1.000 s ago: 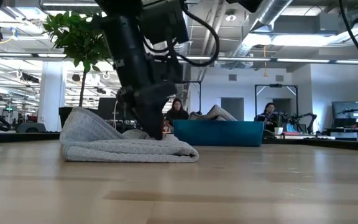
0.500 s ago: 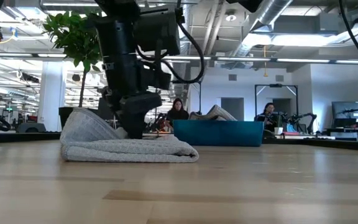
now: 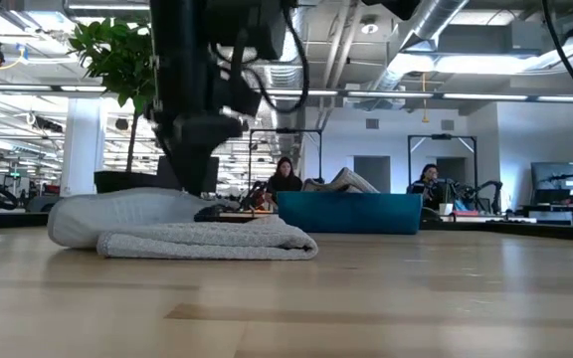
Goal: Fold microfiber towels
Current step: Fold the gray towel, then put the gray towel into the blue bin
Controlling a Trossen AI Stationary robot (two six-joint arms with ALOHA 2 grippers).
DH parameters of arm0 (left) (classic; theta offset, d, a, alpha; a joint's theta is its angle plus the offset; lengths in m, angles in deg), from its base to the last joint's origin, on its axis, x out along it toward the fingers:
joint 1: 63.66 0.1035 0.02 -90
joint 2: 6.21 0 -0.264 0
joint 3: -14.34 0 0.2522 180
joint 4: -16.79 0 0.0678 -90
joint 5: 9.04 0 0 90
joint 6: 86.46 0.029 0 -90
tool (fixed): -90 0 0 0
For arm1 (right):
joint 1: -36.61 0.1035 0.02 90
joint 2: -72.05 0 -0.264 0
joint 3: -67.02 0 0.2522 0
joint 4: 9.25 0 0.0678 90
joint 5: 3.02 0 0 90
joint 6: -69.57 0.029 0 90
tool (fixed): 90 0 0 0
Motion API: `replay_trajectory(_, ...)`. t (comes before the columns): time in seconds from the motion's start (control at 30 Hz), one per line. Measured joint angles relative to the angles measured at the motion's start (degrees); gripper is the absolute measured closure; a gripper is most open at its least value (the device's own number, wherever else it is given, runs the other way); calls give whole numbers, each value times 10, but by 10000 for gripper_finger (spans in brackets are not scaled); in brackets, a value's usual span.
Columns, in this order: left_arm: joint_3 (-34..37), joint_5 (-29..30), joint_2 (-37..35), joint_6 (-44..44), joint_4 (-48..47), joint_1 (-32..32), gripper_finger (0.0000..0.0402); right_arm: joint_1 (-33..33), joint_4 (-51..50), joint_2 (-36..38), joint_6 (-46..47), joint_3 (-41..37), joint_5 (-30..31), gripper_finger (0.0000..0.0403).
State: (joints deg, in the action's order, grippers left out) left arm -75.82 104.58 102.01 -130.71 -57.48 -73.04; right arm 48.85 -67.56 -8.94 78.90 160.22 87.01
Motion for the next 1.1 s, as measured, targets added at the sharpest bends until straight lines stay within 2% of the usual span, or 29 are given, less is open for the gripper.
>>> replay_trajectory(0.1,-44,0,0,-8,-35,-16,251,-7,0,-5,33,0,0,207)
replay_trajectory(0.27,-146,17,0,-32,-138,-52,251,-36,3,-54,105,0,-7,207)
replay_trajectory(0.4,-230,43,0,-84,-240,-89,251,-51,12,-112,105,0,-42,207)
replay_trajectory(0.5,-282,61,-2,-142,-301,-118,251,-62,25,-148,135,0,-44,207)
replay_trajectory(0.73,-323,69,-29,-211,-295,-167,251,-112,103,-226,231,0,-48,207)
replay_trajectory(1.1,-324,78,-37,-254,-295,-184,251,-169,170,-333,275,0,-53,207)
